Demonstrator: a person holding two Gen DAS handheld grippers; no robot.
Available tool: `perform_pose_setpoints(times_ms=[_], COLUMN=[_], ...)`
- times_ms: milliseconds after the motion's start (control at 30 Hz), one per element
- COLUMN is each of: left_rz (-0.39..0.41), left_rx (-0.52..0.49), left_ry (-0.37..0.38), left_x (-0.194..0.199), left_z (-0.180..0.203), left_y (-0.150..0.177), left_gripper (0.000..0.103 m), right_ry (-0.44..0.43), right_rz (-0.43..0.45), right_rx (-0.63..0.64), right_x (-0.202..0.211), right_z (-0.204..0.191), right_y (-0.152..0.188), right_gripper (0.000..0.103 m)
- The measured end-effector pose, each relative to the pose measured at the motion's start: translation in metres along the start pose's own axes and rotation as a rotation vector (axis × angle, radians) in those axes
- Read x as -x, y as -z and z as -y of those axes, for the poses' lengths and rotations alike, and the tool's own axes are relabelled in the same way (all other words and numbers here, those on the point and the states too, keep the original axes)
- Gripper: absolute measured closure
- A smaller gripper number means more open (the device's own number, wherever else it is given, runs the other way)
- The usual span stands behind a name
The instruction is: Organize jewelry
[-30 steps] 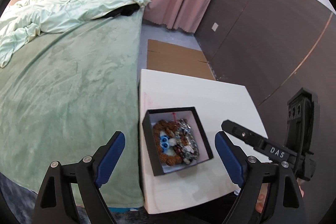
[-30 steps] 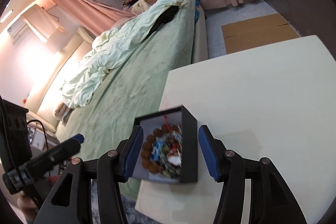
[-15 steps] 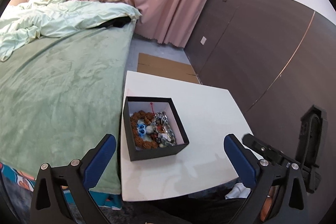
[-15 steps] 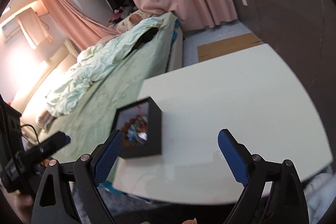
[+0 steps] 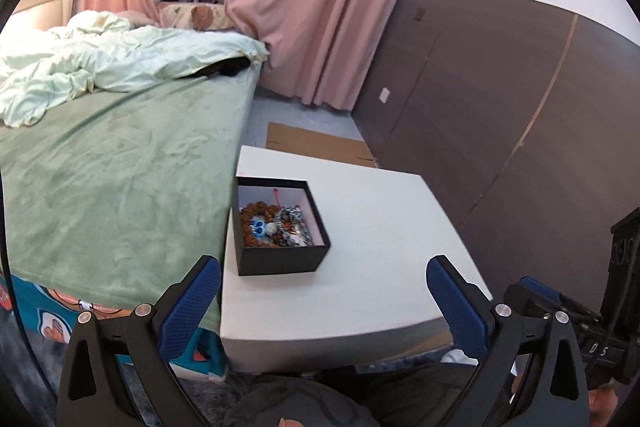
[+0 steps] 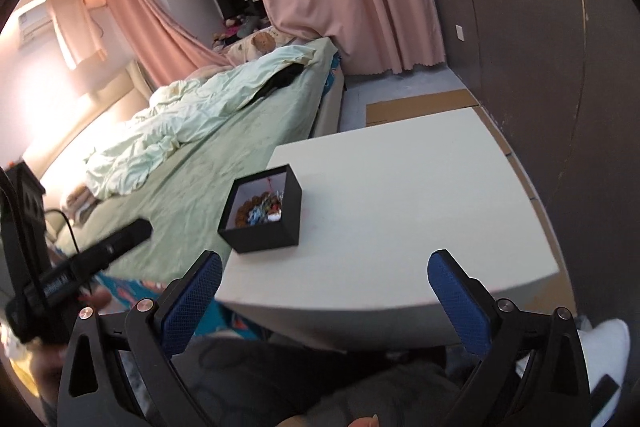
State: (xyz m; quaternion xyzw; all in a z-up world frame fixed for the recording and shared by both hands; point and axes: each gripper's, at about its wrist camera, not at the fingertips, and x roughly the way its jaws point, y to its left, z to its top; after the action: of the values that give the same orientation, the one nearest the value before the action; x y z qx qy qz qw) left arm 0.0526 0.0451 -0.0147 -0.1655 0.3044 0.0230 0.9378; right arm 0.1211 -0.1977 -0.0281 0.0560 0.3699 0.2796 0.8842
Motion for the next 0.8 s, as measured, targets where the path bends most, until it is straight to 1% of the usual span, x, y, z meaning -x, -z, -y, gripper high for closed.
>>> perform_pose_setpoints(times_ms=[100, 200, 267, 433, 600, 800], left_rz=[-0.004, -0.01, -0.006, 0.003, 0.018, 0.014], left_rx=[-0.053, -0.081, -0.1, -0.149, -0.154, -0.165], left_ry=[-0.01, -0.003, -0.006, 0.001, 0.02, 0.017], left_x=[0.01, 0.018, 0.027, 0.043, 0.058, 0.064], left_z=[0.01, 0.015, 0.02, 0.031, 0.035, 0.036], left_y=[0.006, 0.011, 0.012, 0.012, 0.011, 0.011], left_gripper=[0.001, 0.001, 0.0, 0.001, 0.001, 0.001], right_ry=[0.024, 0.047, 0.047, 0.081, 0.099, 0.104], right_rz=[-0.002, 0.0, 0.001, 0.039, 0.056, 0.061], right_rx=[0.003, 0.024, 0.035, 0.041, 0.058, 0.023], right_x=[0.019, 0.035, 0.045, 0.066, 0.077, 0.078], right_z=[-0.001, -0.006, -0.011, -0.022, -0.032, -0.028], right_y=[0.005, 0.009, 0.011, 0.017, 0.02, 0.024], right_gripper=[0.0, 0.0, 0.0, 0.0, 0.0, 0.0])
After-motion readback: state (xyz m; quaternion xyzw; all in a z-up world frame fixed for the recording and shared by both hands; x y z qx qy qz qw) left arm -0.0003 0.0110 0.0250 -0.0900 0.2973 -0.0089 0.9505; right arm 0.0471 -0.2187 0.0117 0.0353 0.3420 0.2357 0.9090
